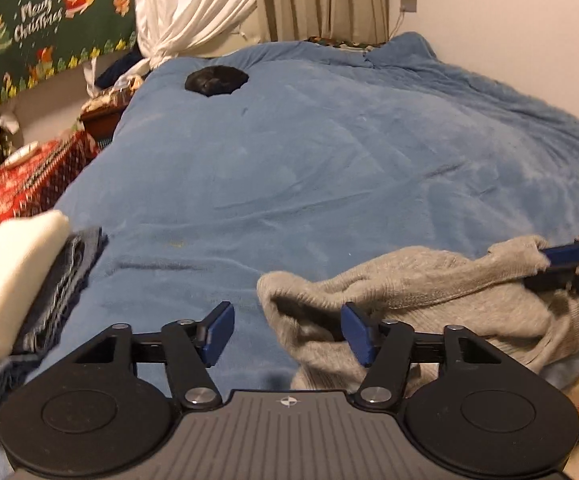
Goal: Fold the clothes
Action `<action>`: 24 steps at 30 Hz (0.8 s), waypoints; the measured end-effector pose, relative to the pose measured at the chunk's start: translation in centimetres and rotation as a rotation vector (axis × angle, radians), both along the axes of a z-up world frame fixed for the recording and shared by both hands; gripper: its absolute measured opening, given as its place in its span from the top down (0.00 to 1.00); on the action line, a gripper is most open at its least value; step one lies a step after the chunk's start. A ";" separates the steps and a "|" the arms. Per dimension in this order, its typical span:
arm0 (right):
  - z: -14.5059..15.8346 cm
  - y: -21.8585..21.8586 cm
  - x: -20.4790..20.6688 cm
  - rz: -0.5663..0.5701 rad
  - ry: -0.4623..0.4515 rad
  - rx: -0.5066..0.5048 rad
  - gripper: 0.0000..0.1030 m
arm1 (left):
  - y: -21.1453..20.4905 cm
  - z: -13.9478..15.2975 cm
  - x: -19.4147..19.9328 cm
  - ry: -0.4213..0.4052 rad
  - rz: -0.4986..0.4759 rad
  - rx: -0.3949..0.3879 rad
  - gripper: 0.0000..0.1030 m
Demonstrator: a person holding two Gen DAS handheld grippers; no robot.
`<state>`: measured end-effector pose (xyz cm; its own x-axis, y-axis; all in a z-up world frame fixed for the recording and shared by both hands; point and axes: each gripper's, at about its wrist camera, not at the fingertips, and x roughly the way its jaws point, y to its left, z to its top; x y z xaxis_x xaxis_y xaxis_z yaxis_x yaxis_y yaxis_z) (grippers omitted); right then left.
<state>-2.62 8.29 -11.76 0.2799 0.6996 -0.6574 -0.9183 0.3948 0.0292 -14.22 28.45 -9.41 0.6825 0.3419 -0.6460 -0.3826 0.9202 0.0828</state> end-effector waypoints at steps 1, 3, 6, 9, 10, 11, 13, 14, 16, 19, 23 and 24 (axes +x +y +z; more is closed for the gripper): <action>0.3 0.1 0.1 -0.010 -0.002 0.013 0.84 | -0.1 -0.1 0.4 0.009 0.004 0.026 0.67; 1.1 -0.1 0.3 -0.034 -0.006 0.044 0.86 | -0.1 -0.4 1.3 0.046 0.033 0.078 0.92; 2.3 0.0 0.8 -0.068 -0.032 0.076 0.88 | 0.9 0.1 1.9 0.043 0.075 0.061 0.96; 3.2 -0.3 1.4 -0.092 -0.010 0.108 0.79 | 1.9 1.0 2.0 0.013 0.107 0.027 0.96; 3.5 -0.7 1.7 -0.098 0.010 0.123 0.74 | 2.2 1.3 1.9 0.001 0.117 0.019 0.96; 3.7 -1.0 1.9 -0.105 0.022 0.130 0.73 | 2.5 1.5 1.8 -0.006 0.126 0.016 0.96; 3.8 -1.8 2.2 -0.122 0.030 0.131 0.69 | 3.1 1.7 1.6 -0.012 0.141 0.008 0.96; 3.8 -2.2 2.2 -0.137 0.026 0.124 0.69 | 3.2 1.8 1.6 -0.010 0.146 0.001 0.96; 3.5 -3.2 2.5 -0.165 0.034 0.108 0.69 | 3.5 1.8 1.8 -0.002 0.142 -0.012 0.93; 2.9 -4.4 2.7 -0.192 0.067 0.095 0.67 | 3.4 1.7 1.7 0.008 0.124 -0.006 0.87; 1.9 -5.3 2.4 -0.213 0.078 0.082 0.64 | 2.7 2.0 1.5 0.013 0.052 0.048 0.76; 1.8 -5.4 2.3 -0.215 0.087 0.081 0.63 | 2.4 2.1 1.5 0.013 0.023 0.067 0.72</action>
<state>-0.31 2.85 -9.95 0.3727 0.6818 -0.6294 -0.8062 0.5738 0.1442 -12.76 30.89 -7.28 0.6652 0.4003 -0.6303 -0.4025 0.9032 0.1489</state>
